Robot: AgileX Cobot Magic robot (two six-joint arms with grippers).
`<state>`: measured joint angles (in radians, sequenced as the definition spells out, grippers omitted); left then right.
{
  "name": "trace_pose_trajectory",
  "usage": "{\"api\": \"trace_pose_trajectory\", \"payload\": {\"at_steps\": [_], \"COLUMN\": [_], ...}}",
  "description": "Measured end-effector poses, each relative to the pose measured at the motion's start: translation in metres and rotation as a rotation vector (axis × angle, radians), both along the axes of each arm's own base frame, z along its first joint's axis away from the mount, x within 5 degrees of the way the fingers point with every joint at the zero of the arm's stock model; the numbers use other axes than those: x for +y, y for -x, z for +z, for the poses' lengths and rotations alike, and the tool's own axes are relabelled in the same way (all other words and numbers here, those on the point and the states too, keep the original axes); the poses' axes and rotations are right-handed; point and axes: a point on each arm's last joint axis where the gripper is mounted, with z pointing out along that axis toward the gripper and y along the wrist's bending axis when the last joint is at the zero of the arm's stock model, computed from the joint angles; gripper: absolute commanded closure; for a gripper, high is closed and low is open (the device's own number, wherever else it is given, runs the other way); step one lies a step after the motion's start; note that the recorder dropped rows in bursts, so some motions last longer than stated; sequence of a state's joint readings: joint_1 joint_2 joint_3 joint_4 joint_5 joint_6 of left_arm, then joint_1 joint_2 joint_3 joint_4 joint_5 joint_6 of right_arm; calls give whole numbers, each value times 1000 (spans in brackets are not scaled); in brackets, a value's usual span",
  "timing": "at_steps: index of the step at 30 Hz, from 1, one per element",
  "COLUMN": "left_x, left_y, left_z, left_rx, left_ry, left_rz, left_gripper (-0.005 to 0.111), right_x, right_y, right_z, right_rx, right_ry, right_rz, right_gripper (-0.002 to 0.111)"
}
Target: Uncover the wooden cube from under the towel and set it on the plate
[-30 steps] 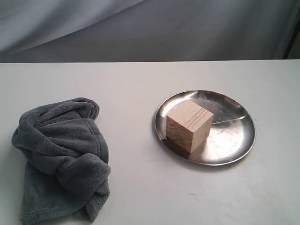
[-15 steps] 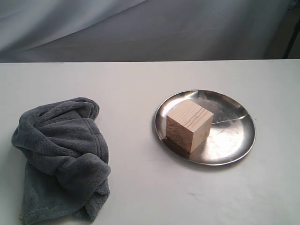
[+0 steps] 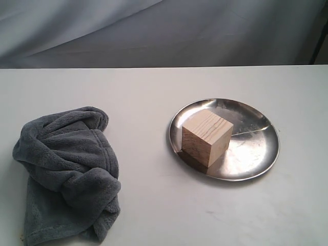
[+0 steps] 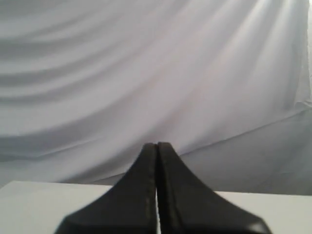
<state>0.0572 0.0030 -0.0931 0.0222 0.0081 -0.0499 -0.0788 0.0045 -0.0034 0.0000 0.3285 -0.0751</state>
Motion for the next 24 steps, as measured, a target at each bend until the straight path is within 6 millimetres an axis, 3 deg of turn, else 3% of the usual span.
{"api": "trace_pose_trajectory", "payload": {"at_steps": [3,9,24], "left_x": [0,1,0], "left_y": [-5,-6,-5], "left_z": [-22,-37,-53], "left_rx": [42,171,344], "left_ry": [2,10,48], "left_rz": [-1,2,-2], "left_gripper": [107,107,107], "right_x": [0,0,0], "right_y": [0,0,0], "right_z": [0,0,0], "right_rx": [0,0,0], "right_ry": [0,0,0], "right_rz": [0,0,0], "right_gripper": [108,108,108]}}
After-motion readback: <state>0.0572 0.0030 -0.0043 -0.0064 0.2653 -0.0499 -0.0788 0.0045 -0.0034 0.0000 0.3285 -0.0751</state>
